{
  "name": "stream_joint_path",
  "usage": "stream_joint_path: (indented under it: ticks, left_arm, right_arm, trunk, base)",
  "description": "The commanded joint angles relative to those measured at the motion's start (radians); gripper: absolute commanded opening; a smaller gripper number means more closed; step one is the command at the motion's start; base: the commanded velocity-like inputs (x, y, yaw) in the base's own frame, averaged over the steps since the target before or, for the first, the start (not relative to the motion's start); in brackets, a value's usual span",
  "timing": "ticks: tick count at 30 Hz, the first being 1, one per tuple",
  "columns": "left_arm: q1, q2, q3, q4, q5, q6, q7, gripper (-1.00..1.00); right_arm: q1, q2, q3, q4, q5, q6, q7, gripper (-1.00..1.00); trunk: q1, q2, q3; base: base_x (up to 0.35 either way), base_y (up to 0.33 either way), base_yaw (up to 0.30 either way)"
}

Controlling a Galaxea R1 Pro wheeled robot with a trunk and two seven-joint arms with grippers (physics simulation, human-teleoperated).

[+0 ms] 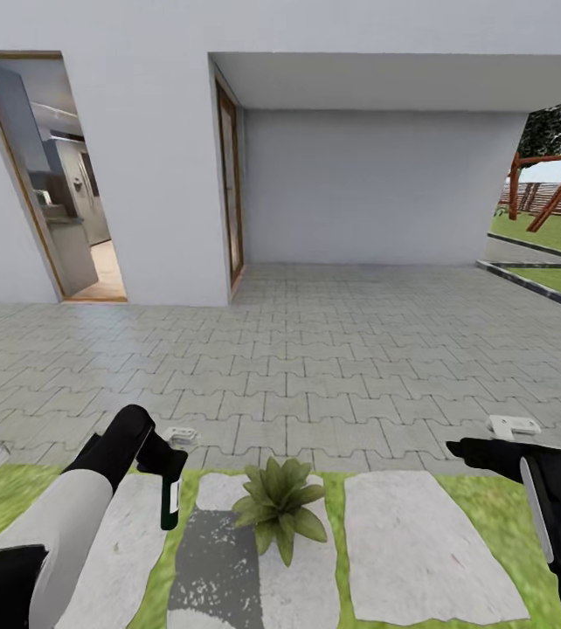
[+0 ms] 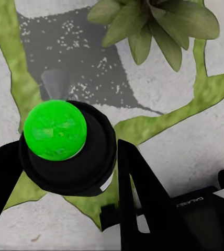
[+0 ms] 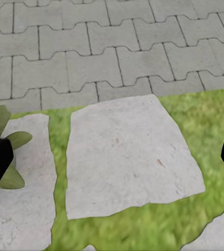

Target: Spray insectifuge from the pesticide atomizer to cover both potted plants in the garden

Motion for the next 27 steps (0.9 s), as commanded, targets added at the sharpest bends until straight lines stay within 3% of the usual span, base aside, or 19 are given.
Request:
stream_joint_path:
  ticks: [1,7,8,9,10,13,19,27]
  left_arm:
    - [-0.001,-0.001,0.004,0.005,-0.01,0.003,-0.01,-1.0]
    - [0.007,-0.003,-0.007,0.026,-0.011,0.002,-0.01,-1.0]
    - [0.008,-0.003,-0.014,0.027,-0.011,0.002,-0.01,-1.0]
    - [0.017,-0.005,-0.049,0.029,-0.011,0.002,-0.011,-1.0]
    - [0.021,-0.008,-0.061,0.029,-0.01,0.002,-0.011,-1.0]
    - [0.024,-0.016,-0.074,0.029,-0.01,0.002,-0.011,-1.0]
    - [0.027,-0.035,-0.083,0.03,-0.01,0.002,-0.011,-1.0]
    - [0.027,-0.039,-0.084,0.03,-0.01,0.002,-0.011,-1.0]
  right_arm:
    - [-0.001,0.0,-0.001,-0.001,0.01,0.004,0.01,1.0]
    - [-0.001,0.0,-0.006,-0.001,0.009,0.004,0.01,1.0]
    - [-0.001,-0.001,-0.006,-0.001,0.009,0.004,0.01,1.0]
    - [-0.001,-0.001,-0.006,-0.001,0.009,0.004,0.01,1.0]
    - [-0.001,-0.001,-0.007,-0.001,0.009,0.004,0.01,1.0]
    - [-0.001,-0.001,-0.007,-0.001,0.009,0.004,0.01,1.0]
    - [-0.001,-0.002,-0.007,-0.001,0.009,0.004,0.01,1.0]
    - [-0.001,-0.002,-0.007,-0.001,0.009,0.004,0.01,1.0]
  trunk:
    - [0.0,-0.001,-0.001]
    - [0.0,-0.001,-0.007]
    - [0.0,-0.001,-0.009]
    - [0.0,-0.001,-0.01]
    - [0.0,-0.001,-0.012]
    - [0.0,-0.001,-0.016]
    - [0.0,-0.001,-0.026]
    - [0.0,-0.001,-0.038]
  base:
    - [0.043,0.015,-0.014]
    - [0.011,0.004,-0.004]
    - [0.005,0.002,-0.002]
    - [0.002,0.001,-0.001]
    - [0.001,0.0,0.0]
    - [0.0,0.0,0.0]
    - [0.0,0.0,0.0]
    - [0.0,0.0,-0.002]
